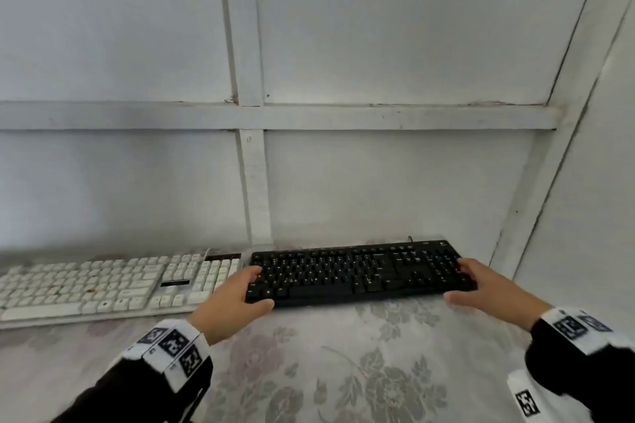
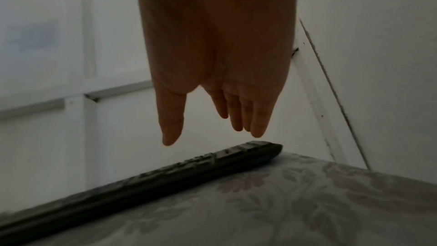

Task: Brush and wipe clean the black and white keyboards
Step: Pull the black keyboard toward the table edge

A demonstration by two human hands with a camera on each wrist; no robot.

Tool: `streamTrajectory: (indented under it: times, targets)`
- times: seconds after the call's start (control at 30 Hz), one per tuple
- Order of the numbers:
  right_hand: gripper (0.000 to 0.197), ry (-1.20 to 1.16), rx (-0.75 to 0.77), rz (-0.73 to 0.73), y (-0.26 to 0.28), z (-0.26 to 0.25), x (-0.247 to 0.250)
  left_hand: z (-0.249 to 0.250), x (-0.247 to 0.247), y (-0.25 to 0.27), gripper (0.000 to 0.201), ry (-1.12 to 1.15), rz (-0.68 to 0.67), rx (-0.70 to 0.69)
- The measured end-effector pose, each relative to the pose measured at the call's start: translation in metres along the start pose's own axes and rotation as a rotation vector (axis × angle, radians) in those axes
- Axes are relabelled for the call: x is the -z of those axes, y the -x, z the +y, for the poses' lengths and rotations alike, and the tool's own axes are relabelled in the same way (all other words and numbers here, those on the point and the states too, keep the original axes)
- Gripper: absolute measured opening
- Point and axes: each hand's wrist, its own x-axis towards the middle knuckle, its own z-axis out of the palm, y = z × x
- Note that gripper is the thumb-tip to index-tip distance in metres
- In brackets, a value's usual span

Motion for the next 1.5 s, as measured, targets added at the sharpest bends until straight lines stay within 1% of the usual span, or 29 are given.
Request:
streamTrajectory:
  times: [0.1, 0.17, 0.27, 0.4, 0.47, 0.53, 0.67, 0.73, 0.8, 0.87, 0.93, 1.0, 1.07, 1.1, 1.13, 1.23, 1.27, 1.37, 1.5]
  targets:
    - [0.061, -0.007, 0.006, -0.038, -0.022, 0.006, 0.006, -0.004, -0.006, -0.020, 0.085, -0.034, 0.010, 0.067]
    - [0.056, 0.003, 0.012, -0.054, -0.036, 0.011, 0.007, -0.004, -0.010, -0.028, 0.093, -0.061, -0.005, 0.094]
    - [0.058, -0.007, -0.007, -0.077, -0.049, 0.017, 0.008, -0.001, -0.019, -0.037, 0.101, -0.067, -0.003, 0.131]
    - [0.067, 0.002, -0.015, -0.107, -0.062, 0.023, 0.007, -0.005, -0.026, -0.046, 0.109, -0.057, 0.025, 0.198]
    - [0.067, 0.011, -0.008, -0.119, -0.064, 0.023, 0.009, -0.007, -0.026, -0.050, 0.110, -0.054, 0.043, 0.216]
    - [0.064, 0.017, -0.003, -0.135, -0.065, 0.022, 0.011, -0.007, -0.024, -0.053, 0.107, -0.054, 0.042, 0.222]
    - [0.063, 0.038, -0.026, -0.156, -0.065, 0.026, 0.015, -0.008, -0.022, -0.056, 0.123, -0.107, 0.012, 0.249]
    - [0.062, 0.038, -0.040, -0.160, -0.063, 0.031, 0.017, -0.009, -0.025, -0.055, 0.121, -0.155, 0.005, 0.262]
    - [0.063, 0.032, -0.059, -0.167, -0.057, 0.032, 0.018, -0.003, -0.025, -0.049, 0.112, -0.167, -0.005, 0.270]
    - [0.066, 0.048, -0.088, -0.182, -0.051, 0.035, 0.020, 0.001, -0.024, -0.042, 0.110, -0.167, -0.036, 0.294]
    - [0.072, 0.051, -0.112, -0.216, -0.043, 0.037, 0.022, 0.001, -0.024, -0.037, 0.116, -0.158, -0.060, 0.304]
    - [0.085, 0.032, -0.114, -0.241, -0.032, 0.040, 0.023, 0.003, -0.023, -0.027, 0.118, -0.143, -0.087, 0.288]
    - [0.104, 0.018, -0.094, -0.240, -0.019, 0.043, 0.022, -0.001, -0.024, -0.017, 0.127, -0.117, -0.102, 0.266]
    - [0.110, 0.004, -0.095, -0.244, -0.011, 0.043, 0.023, -0.002, -0.023, -0.011, 0.128, -0.108, -0.109, 0.254]
    - [0.113, -0.019, -0.080, -0.255, -0.003, 0.044, 0.022, -0.004, -0.024, -0.006, 0.123, -0.095, -0.104, 0.237]
    - [0.122, -0.079, -0.013, -0.286, 0.016, 0.049, 0.022, -0.008, -0.028, 0.014, 0.087, -0.047, -0.081, 0.211]
    - [0.123, -0.096, -0.006, -0.296, 0.023, 0.051, 0.021, -0.009, -0.030, 0.020, 0.079, -0.044, -0.075, 0.207]
    - [0.123, -0.095, 0.002, -0.302, 0.039, 0.053, 0.018, -0.012, -0.032, 0.038, 0.069, -0.035, -0.056, 0.181]
    - [0.121, -0.080, -0.015, -0.311, 0.059, 0.052, 0.013, -0.020, -0.030, 0.059, 0.065, 0.031, -0.025, 0.154]
